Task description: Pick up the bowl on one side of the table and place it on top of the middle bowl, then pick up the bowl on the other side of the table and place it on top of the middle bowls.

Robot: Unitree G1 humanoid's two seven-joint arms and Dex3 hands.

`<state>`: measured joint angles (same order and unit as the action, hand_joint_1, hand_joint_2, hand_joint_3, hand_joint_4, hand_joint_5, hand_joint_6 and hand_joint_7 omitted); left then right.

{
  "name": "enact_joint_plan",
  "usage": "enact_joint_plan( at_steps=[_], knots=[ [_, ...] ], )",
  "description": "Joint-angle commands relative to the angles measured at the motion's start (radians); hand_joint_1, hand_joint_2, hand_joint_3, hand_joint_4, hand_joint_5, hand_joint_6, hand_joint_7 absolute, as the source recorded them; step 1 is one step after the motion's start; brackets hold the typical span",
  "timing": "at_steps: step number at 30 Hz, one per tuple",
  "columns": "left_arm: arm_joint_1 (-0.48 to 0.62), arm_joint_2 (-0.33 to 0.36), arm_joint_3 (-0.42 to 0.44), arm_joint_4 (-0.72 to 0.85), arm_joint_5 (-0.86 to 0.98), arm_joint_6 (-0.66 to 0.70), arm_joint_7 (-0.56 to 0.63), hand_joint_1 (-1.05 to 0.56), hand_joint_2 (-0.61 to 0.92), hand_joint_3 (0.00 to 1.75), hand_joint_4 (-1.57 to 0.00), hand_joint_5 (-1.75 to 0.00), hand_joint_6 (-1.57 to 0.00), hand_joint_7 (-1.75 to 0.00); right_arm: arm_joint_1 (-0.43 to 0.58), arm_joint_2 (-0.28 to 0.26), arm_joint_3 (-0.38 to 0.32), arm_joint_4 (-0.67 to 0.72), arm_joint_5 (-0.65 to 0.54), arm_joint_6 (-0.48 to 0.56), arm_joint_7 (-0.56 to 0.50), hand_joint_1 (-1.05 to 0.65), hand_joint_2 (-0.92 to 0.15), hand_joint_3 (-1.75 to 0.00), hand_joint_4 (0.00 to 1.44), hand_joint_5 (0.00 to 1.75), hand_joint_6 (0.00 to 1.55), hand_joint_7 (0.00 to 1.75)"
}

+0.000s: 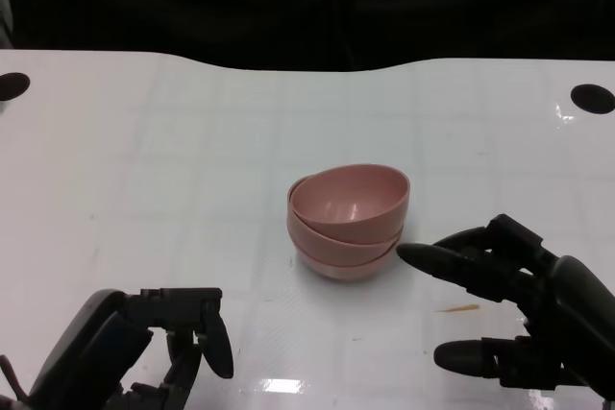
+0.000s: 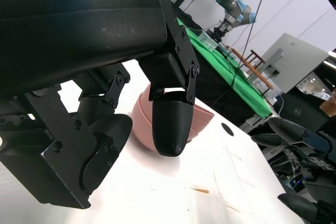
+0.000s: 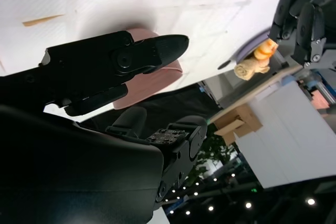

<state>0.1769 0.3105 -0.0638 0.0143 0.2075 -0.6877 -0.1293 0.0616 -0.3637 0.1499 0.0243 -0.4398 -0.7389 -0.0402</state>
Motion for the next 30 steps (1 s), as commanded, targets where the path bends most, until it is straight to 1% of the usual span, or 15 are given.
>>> enact_joint_plan(
  at_steps=[1, 3, 4, 6, 7, 8, 10, 11, 14, 15, 17, 19, 22, 25, 30],
  knots=[
    [0.002, 0.016, 0.006, 0.009, 0.001, -0.005, -0.008, 0.14, 0.14, 1.66, -0.91, -1.68, -0.91, -1.40, 0.009, 0.010, -0.026, 0.013, 0.000, 0.005, -0.024, -0.25, -0.92, -0.04, 0.36, 1.08, 0.63, 0.38],
    [0.002, 0.016, 0.006, 0.011, 0.002, -0.008, -0.008, 0.14, 0.14, 1.66, -0.91, -1.68, -0.91, -1.41, 0.010, 0.017, -0.032, 0.015, -0.004, 0.014, -0.030, -0.23, -0.92, -0.04, 0.41, 1.07, 0.66, 0.41],
    [0.002, 0.017, 0.007, 0.012, 0.003, -0.009, -0.007, 0.14, 0.15, 1.66, -0.91, -1.68, -0.91, -1.41, 0.010, 0.022, -0.036, 0.020, -0.007, 0.015, -0.037, -0.16, -0.91, -0.04, 0.54, 1.07, 0.75, 0.46],
    [0.003, 0.018, 0.008, 0.014, 0.005, -0.008, -0.006, 0.14, 0.15, 1.66, -0.91, -1.67, -0.91, -1.41, 0.006, 0.032, -0.039, 0.034, -0.007, 0.011, -0.050, -0.10, -0.90, -0.04, 0.65, 1.05, 0.81, 0.49],
    [0.003, 0.019, 0.009, 0.016, 0.007, -0.008, -0.005, 0.14, 0.15, 1.66, -0.91, -1.68, -0.91, -1.41, 0.002, 0.036, -0.039, 0.047, -0.003, 0.004, -0.056, 0.01, -0.88, -0.04, 0.78, 1.07, 0.91, 0.54],
    [0.004, 0.019, 0.010, 0.017, 0.008, -0.007, -0.004, 0.13, 0.15, 1.66, -0.91, -1.68, -0.91, -1.41, -0.001, 0.039, -0.038, 0.058, 0.000, -0.001, -0.059, 0.07, -0.83, -0.13, 0.86, 1.07, 0.96, 0.57],
    [0.005, 0.022, 0.013, 0.019, 0.014, -0.007, -0.002, 0.13, 0.15, 1.66, -0.91, -1.68, -0.91, -1.41, -0.011, 0.042, -0.038, 0.081, 0.003, -0.016, -0.062, 0.15, -0.38, -0.96, 0.95, 1.10, 1.03, 0.63],
    [0.005, 0.023, 0.013, 0.019, 0.015, -0.007, -0.002, 0.12, 0.15, 1.66, -0.91, -1.68, -0.91, -1.41, -0.014, 0.042, -0.039, 0.089, 0.002, -0.022, -0.063, 0.17, -0.29, -1.13, 0.98, 1.11, 1.05, 0.65],
    [0.008, 0.026, 0.013, 0.021, 0.008, -0.004, -0.007, 0.12, 0.16, 1.65, -0.91, -1.68, -0.90, -1.42, -0.025, 0.044, -0.038, 0.123, 0.005, -0.046, -0.069, 0.21, -0.17, -1.33, 1.03, 1.16, 1.11, 0.69],
    [0.009, 0.027, 0.013, 0.023, 0.005, -0.004, -0.008, 0.12, 0.17, 1.65, -0.91, -1.68, -0.90, -1.42, -0.026, 0.044, -0.036, 0.132, 0.013, -0.048, -0.062, 0.24, -0.13, -1.41, 1.04, 1.23, 1.12, 0.72],
    [0.010, 0.027, 0.013, 0.025, 0.001, -0.006, -0.009, 0.12, 0.17, 1.64, -0.90, -1.68, -0.90, -1.42, -0.030, 0.038, -0.032, 0.147, 0.025, -0.054, -0.047, 0.29, -0.07, -1.59, 1.03, 1.47, 1.12, 0.90],
    [0.013, 0.028, 0.014, 0.025, 0.004, -0.004, -0.008, 0.12, 0.18, 1.63, -0.90, -1.68, -0.90, -1.42, -0.034, 0.032, -0.029, 0.161, 0.025, -0.059, -0.039, 0.31, -0.04, -1.68, 1.05, 1.63, 1.07, 1.15],
    [0.012, 0.028, 0.014, 0.030, 0.006, -0.007, -0.006, 0.11, 0.18, 1.63, -0.90, -1.68, -0.90, -1.42, -0.035, 0.032, -0.029, 0.170, 0.030, -0.058, -0.027, 0.30, -0.01, -1.71, 1.06, 1.71, 1.02, 1.37],
    [0.013, 0.029, 0.014, 0.031, 0.008, -0.003, -0.006, 0.11, 0.18, 1.63, -0.90, -1.68, -0.89, -1.42, -0.032, 0.032, -0.030, 0.160, 0.041, -0.042, -0.006, 0.28, -0.01, -1.71, 1.03, 1.74, 0.96, 1.44],
    [0.010, 0.024, 0.009, 0.039, 0.000, -0.005, -0.008, 0.11, 0.18, 1.63, -0.89, -1.68, -0.89, -1.42, -0.037, 0.034, -0.034, 0.174, 0.052, -0.053, 0.003, 0.26, 0.00, -1.71, 1.02, 1.74, 0.93, 1.47]
  ],
)
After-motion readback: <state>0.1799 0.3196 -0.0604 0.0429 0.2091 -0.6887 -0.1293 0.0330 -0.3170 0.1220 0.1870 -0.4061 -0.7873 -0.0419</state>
